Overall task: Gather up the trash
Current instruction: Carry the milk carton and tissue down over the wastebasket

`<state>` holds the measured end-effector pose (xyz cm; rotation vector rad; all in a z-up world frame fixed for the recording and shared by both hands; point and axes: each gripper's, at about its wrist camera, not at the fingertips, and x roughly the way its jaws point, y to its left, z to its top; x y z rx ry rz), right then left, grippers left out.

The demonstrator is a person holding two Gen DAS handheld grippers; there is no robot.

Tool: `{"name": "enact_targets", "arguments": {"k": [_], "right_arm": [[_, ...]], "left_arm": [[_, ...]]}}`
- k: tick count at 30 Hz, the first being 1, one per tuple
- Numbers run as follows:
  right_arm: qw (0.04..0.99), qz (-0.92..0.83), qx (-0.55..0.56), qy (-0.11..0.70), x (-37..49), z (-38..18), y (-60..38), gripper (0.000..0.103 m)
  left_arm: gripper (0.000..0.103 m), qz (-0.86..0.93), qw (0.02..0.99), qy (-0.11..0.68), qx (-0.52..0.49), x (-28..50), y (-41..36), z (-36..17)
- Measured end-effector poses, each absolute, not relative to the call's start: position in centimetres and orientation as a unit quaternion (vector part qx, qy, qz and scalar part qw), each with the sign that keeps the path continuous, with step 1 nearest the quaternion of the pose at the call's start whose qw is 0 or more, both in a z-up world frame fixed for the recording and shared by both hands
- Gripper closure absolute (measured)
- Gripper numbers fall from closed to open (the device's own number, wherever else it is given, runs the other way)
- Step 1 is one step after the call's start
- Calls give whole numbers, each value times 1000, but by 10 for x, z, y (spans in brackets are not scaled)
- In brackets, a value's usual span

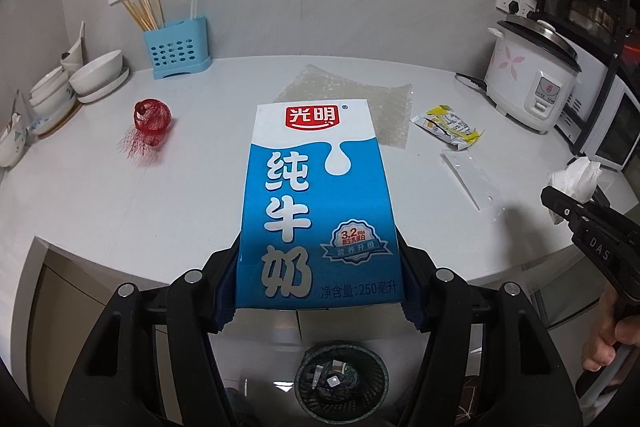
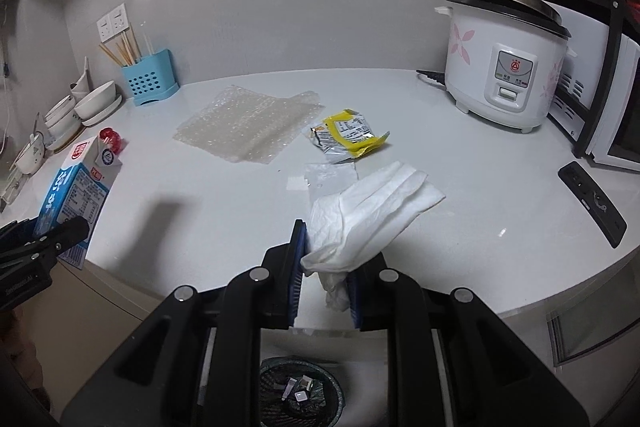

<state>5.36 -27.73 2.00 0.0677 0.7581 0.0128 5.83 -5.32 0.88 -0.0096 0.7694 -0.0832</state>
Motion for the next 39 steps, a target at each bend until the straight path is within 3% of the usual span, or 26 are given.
{"name": "enact_targets", "arguments": {"k": [19,28,39], "right_arm": [[940,52,24,335,-64,-12,-225,85],[933,70,26,352,-107,-59,-208,85],[916,48,24,397,-103,-152,-205,85]], "left_arm": [[41,-65,936,347,5,-64,-65,-37],[41,-76,930,359,9,-102,-66,-80],[41,-79,913,400,7,-89,-65,-166]]}}
